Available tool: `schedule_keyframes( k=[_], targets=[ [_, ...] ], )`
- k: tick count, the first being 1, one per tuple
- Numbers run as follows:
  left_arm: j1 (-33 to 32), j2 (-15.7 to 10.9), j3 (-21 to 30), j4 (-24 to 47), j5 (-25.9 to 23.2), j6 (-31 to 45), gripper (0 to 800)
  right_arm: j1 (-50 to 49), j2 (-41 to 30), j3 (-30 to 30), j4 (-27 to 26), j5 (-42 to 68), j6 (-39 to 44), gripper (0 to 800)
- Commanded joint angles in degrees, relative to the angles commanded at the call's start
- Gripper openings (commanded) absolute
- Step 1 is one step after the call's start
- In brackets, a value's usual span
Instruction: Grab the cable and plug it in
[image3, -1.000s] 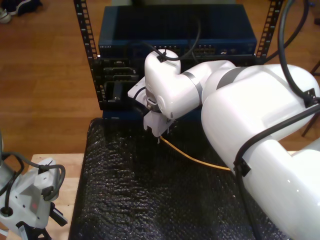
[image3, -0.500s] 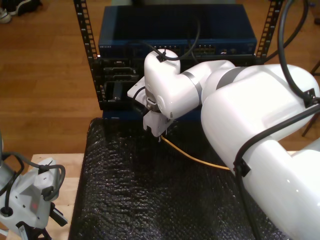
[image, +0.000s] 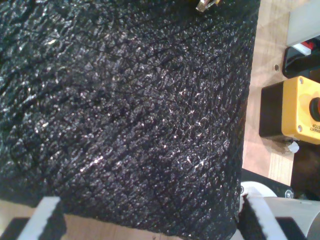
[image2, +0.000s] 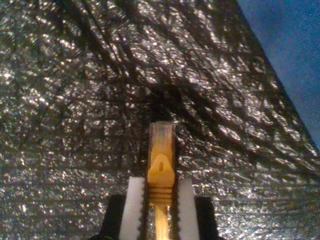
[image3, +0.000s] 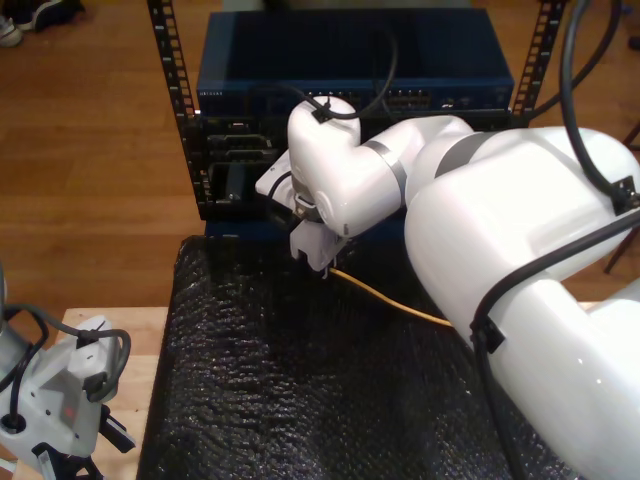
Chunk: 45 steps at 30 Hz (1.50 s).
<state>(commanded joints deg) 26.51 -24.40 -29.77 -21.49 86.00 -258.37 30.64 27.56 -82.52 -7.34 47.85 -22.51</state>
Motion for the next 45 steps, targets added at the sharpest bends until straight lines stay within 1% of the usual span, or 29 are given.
schedule_keyframes(
  k=[4, 9, 11, 14, 17, 22, 25, 31, 35, 41, 45],
  targets=[
    [-0.09, 0.0, 0.0, 0.0, 0.0, 0.09, 800, -0.09, -2.37, 0.62, 0.35, 1.93, -7.3, 29],
    [-0.79, -0.09, -0.09, 0.0, 0.53, 0.09, 800, 1.49, -4.66, 0.97, 0.53, 5.89, -12.92, 22],
    [-1.41, -0.09, -0.09, -0.18, 0.53, 0.09, 800, 1.58, -5.54, 1.41, 1.49, 7.12, -14.77, 14],
    [-2.29, -0.09, -0.09, -2.11, 0.7, 0.26, 800, 1.58, -7.12, 2.55, 4.04, 8.62, -18.99, 13],
    [-2.73, 0.0, -0.09, -3.96, 1.05, 0.35, 800, 1.32, -8.7, 3.6, 7.91, 9.05, -23.91, 12],
    [-6.95, -0.09, -1.23, -4.84, 1.49, 0.26, 800, 0.26, -11.25, 4.75, 13.8, 12.75, -31.56, 11],
    [-9.32, 0.0, -2.99, -6.51, 2.29, 0.18, 800, -1.85, -13.89, 6.24, 16.09, 15.21, -33.76, 11],
    [-12.48, 0.09, -5.98, -14.07, 3.43, 0.18, 800, -5.45, -21.71, 11.87, 18.64, 15.91, -38.15, 8],
    [-14.77, 1.49, -7.65, -18.73, 3.25, 0.18, 800, -7.38, -26.99, 15.03, 21.45, 18.11, -41.49, 8],
    [-18.73, 5.71, -10.55, -24.09, 2.73, 0.09, 800, -10.55, -33.23, 18.73, 26.81, 22.51, -47.38, 8],
    [-22.59, 6.15, -11.34, -26.64, 1.85, 0.35, 800, -12.75, -37.36, 22.33, 29.45, 23.65, -50.29, 8]
  ],
)
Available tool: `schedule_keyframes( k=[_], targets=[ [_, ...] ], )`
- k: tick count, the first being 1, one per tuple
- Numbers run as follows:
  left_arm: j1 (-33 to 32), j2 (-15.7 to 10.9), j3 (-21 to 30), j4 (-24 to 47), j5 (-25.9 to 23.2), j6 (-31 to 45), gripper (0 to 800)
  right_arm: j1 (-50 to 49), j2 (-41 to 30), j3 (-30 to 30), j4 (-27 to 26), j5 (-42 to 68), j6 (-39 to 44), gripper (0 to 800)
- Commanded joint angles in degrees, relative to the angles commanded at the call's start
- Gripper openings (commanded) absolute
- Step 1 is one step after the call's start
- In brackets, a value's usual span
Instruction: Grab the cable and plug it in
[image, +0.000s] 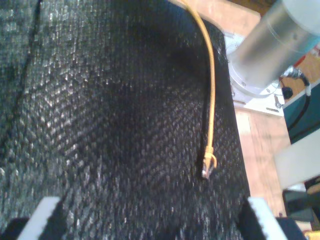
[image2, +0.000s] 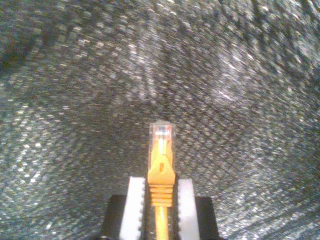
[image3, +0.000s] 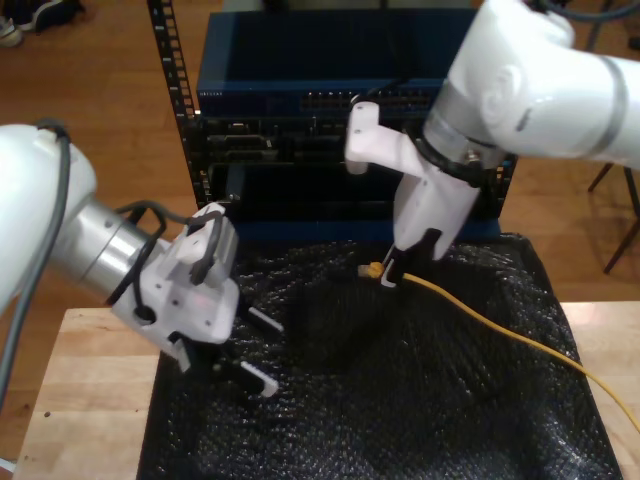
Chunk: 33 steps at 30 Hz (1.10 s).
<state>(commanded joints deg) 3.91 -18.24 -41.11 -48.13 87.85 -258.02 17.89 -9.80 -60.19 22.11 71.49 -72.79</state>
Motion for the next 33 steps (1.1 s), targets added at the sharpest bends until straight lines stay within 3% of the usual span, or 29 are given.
schedule_keyframes(
  k=[8, 17, 26, 33],
  targets=[
    [-8.18, -0.09, -0.18, -3.87, -4.48, 0.26, 800, -0.62, -6.77, 3.69, 2.02, 1.23, -1.14, 8],
    [-8.44, 0.0, -3.6, -6.42, -4.57, 2.11, 800, -0.62, -9.49, 4.31, 4.48, 2.37, -1.23, 8],
    [-8.26, 0.0, -3.78, -13.71, -4.75, 6.59, 799, -0.79, -10.81, 4.66, 7.21, 2.37, -1.85, 8],
    [-7.3, -0.09, -3.69, -14.59, -4.48, 6.59, 799, -1.05, -12.66, 4.66, 7.38, 2.46, -2.2, 8]
  ],
)
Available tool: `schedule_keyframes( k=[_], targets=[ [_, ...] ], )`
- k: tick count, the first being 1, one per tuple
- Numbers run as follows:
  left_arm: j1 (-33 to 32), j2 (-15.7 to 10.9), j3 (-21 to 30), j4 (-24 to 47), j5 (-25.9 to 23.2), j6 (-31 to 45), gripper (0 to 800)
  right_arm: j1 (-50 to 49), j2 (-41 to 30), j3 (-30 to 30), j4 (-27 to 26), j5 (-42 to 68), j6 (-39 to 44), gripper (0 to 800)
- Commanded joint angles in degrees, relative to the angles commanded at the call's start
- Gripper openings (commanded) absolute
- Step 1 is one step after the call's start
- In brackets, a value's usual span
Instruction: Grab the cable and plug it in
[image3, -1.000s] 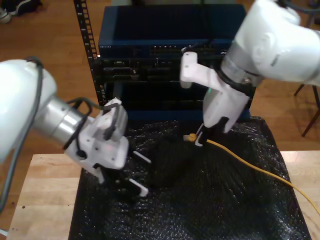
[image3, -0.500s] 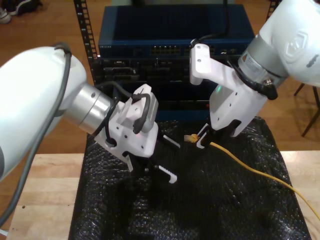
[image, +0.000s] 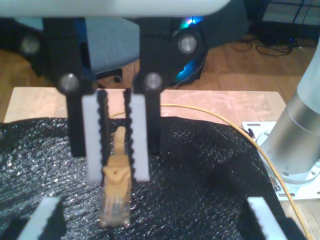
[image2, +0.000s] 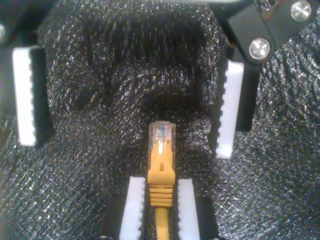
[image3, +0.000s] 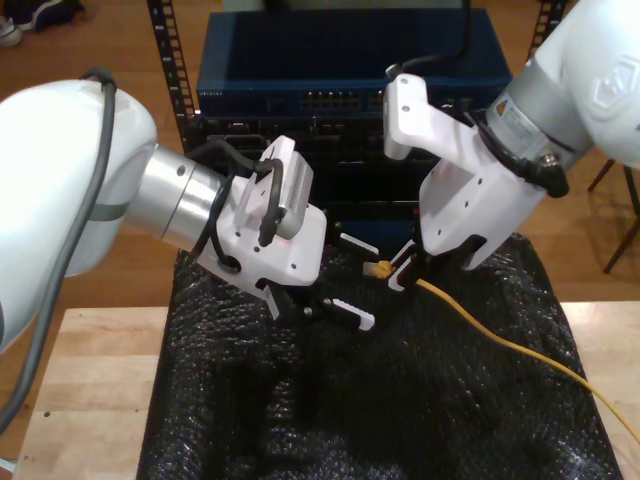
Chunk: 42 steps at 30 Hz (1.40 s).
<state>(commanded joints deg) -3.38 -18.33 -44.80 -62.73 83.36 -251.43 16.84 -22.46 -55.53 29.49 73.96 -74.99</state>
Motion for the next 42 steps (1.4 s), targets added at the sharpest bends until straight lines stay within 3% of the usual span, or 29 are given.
schedule_keyframes(
  k=[27, 42],
  targets=[
    [3.52, 0.0, 0.0, -5.54, 4.31, 1.85, 791, -1.23, -0.88, 0.44, 3.52, -0.18, -0.97, 9],
    [3.52, 0.09, 0.09, -6.59, 5.01, 2.11, 674, -1.41, -0.97, 0.7, 5.27, -0.18, -1.67, 10]
  ],
)
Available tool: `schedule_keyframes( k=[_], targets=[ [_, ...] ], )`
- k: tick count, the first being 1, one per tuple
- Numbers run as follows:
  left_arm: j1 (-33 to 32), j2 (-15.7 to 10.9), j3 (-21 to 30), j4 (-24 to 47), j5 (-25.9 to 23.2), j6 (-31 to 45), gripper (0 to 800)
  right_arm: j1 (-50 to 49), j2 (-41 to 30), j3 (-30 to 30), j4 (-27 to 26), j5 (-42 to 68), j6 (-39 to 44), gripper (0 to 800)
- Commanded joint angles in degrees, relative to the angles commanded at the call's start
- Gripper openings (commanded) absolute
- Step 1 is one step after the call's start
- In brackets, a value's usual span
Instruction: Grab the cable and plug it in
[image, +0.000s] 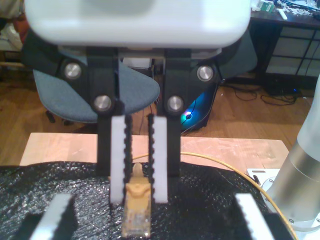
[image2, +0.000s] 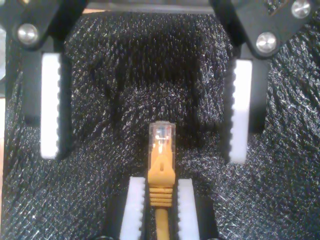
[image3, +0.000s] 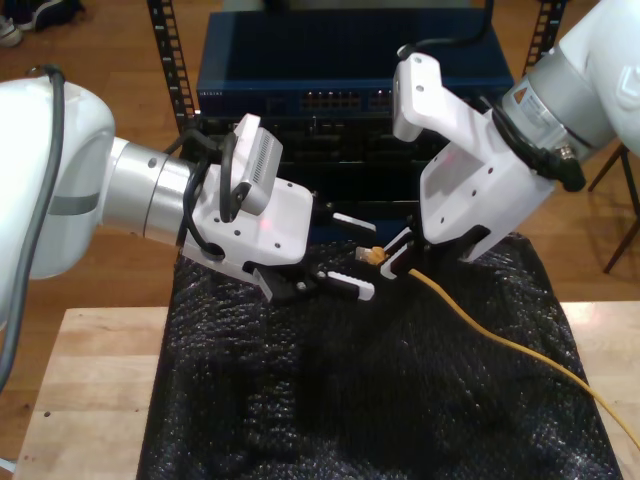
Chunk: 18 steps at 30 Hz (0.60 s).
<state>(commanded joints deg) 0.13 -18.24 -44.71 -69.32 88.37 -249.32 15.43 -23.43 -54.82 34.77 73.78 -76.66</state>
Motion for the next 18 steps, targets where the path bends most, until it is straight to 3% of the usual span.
schedule_keyframes(
  k=[18],
  targets=[
    [2.37, 1.49, 0.09, -2.81, 1.67, 1.23, 552, 0.0, 0.0, 0.0, 0.09, 0.0, 0.0, 10]
  ],
)
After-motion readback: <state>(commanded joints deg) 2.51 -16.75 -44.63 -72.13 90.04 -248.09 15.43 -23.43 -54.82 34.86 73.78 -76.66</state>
